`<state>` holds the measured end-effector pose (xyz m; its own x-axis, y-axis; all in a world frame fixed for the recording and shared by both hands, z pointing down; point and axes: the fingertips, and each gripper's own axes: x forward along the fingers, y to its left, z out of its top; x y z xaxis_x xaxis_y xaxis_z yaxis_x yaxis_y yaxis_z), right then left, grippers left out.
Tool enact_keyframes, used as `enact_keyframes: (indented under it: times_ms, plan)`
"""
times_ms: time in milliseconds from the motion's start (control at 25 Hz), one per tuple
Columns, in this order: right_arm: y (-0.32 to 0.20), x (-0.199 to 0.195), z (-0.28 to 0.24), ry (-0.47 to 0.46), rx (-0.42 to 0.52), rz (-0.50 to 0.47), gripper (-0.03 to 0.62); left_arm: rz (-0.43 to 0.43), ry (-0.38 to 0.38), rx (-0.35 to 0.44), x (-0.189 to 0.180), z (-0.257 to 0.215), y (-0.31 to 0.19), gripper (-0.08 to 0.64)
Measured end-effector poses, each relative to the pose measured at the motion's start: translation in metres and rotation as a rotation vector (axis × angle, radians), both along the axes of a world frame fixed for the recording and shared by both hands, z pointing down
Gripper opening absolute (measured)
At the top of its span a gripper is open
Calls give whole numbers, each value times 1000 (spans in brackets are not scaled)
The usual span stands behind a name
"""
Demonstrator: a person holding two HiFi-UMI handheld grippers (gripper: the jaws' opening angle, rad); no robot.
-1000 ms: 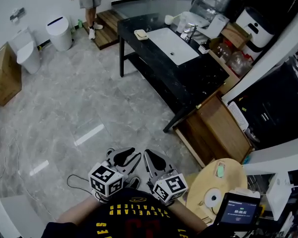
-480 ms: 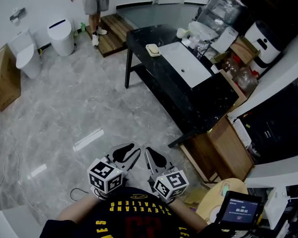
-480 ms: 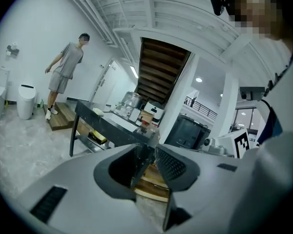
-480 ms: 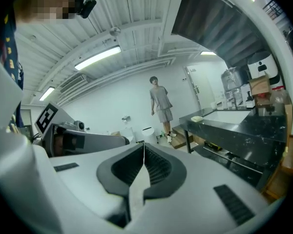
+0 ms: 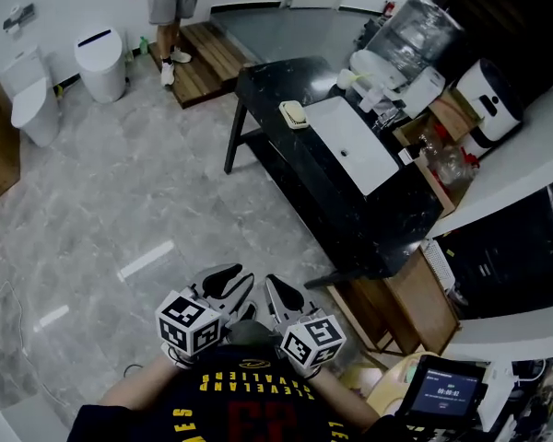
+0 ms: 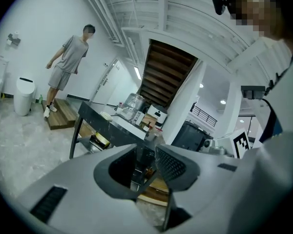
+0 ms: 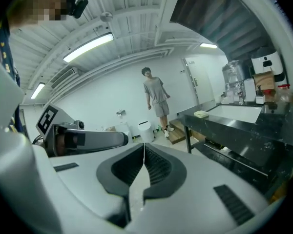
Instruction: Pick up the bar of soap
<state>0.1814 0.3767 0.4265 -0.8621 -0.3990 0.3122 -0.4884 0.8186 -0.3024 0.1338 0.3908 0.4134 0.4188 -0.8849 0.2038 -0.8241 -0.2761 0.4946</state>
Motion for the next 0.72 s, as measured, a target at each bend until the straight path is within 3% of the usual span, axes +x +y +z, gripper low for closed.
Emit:
enact_keyframes:
  times_ms: [200,480,720]
  plan:
    - [-39,-43,28,2,-71,-34,17,-25,6,-31,-37,20,-33,129]
    - [-126,-116,28,-45,-108,-133,15,-180,-36,-54,-119,17,-109,129]
    - [-204,-140,22,-37,-115,-151,17,-174,-35,-56,-128,8,-187,129]
